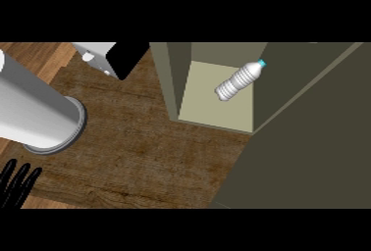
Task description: Pick up the bottled water, place it into the cabinet and close the cabinet
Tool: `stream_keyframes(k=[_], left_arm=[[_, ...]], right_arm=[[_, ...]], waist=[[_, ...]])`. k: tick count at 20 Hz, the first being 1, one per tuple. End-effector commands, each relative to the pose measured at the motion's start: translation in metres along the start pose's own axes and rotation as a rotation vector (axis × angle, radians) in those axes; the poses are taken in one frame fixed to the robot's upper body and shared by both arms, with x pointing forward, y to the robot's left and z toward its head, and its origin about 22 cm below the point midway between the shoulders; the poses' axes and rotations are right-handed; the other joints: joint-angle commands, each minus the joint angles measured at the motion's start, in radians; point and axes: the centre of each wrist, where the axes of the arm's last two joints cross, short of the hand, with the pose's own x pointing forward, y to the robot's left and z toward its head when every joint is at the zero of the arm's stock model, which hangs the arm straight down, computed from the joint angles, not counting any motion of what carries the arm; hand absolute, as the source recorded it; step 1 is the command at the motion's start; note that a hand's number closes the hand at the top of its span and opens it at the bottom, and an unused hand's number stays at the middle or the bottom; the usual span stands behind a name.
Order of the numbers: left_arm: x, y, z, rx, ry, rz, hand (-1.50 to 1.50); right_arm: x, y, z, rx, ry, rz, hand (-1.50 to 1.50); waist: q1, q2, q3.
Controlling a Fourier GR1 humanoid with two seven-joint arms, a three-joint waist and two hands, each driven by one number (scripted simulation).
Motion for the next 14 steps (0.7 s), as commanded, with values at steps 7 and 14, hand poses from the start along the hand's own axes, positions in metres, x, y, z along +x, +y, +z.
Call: stream_keyframes(k=[7,14], left_arm=[[0.014,0.013,-0.006,-0.019,-0.021,-0.009,-1.5],[0.022,0.018,-0.008,-0.006,-0.032,-0.015,-1.5]], right_arm=[[-0.028,0.0,-0.052,-0.069,0.054,-0.217,1.5],[-0.042,-0.012,-0.074,-0.051,0.049,-0.381,1.5]], waist=[[0.003,0.014,0.006],[0.003,0.015,0.01]])
